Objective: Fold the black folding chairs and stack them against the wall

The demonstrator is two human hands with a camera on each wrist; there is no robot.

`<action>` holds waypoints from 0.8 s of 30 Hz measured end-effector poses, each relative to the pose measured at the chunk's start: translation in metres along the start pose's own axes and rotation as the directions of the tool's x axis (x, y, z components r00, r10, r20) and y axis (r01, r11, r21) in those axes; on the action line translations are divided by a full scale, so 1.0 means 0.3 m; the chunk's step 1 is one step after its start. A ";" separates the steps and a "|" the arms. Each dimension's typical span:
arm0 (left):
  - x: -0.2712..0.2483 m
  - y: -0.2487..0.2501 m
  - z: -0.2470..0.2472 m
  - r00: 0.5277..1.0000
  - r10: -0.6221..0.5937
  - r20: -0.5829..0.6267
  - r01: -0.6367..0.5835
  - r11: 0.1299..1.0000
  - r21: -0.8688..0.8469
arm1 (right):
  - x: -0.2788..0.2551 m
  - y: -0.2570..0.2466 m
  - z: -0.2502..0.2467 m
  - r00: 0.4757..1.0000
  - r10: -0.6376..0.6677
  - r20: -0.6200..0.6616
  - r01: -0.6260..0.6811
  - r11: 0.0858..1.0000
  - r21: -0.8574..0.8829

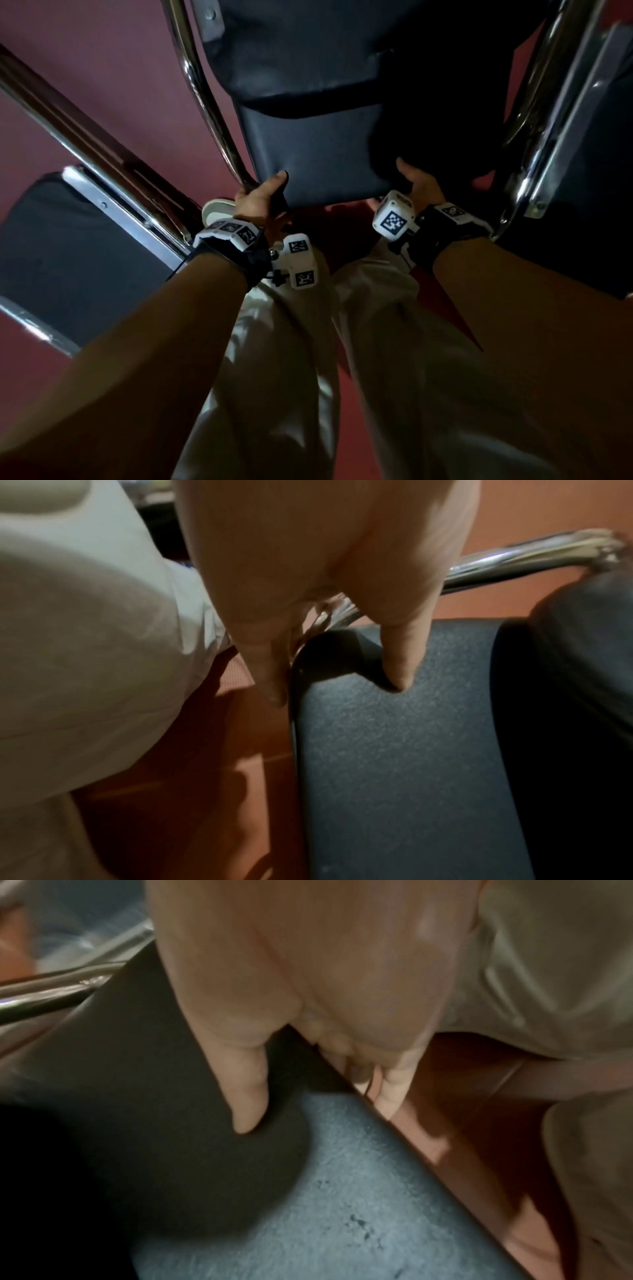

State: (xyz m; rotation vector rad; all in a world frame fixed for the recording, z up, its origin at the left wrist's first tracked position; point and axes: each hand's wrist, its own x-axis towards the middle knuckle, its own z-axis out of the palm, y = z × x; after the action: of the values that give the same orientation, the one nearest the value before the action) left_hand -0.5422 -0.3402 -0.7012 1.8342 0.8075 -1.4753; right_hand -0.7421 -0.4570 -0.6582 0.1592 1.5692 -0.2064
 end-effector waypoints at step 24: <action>0.204 0.039 0.007 0.994 0.023 -0.109 -0.005 0.986 0.167 | 0.223 0.023 0.069 0.980 0.014 -0.200 -0.061 0.970 -0.233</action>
State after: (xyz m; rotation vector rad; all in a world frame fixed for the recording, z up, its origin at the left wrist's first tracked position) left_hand -0.5232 -0.3447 -0.7605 2.0564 0.7408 -1.4817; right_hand -0.7210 -0.4572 -0.7252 0.0208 1.7724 0.0307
